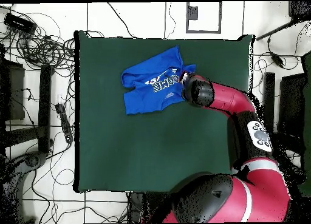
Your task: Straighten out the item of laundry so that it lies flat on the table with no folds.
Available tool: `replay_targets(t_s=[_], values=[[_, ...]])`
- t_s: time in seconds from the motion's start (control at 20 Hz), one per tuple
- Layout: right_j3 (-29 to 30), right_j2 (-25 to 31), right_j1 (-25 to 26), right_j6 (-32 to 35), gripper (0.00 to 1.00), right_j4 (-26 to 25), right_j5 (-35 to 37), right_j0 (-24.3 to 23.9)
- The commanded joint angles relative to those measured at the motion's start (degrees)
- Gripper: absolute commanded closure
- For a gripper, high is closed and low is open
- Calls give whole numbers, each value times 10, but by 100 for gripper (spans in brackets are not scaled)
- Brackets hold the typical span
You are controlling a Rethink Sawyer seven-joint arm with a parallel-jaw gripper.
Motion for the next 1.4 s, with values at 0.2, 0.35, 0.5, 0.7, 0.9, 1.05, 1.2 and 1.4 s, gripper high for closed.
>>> replay_targets(t_s=[0.2, 0.35, 0.5, 0.7, 0.9, 1.05, 1.2, 1.4], values=[[1, 56, 57, -18, 0, -17, 22, 25], [5, 51, 53, -10, 100, -17, 18, 27], [4, 41, 45, -8, 100, -15, 39, 35], [13, 43, 36, -1, 100, -9, 45, 33], [17, 48, 30, -4, 100, -6, 55, 31], [27, 29, 13, 23, 100, 1, 64, 46], [38, -6, -9, 72, 100, 13, 73, 79], [29, -85, -27, 144, 100, 26, 85, 147]])
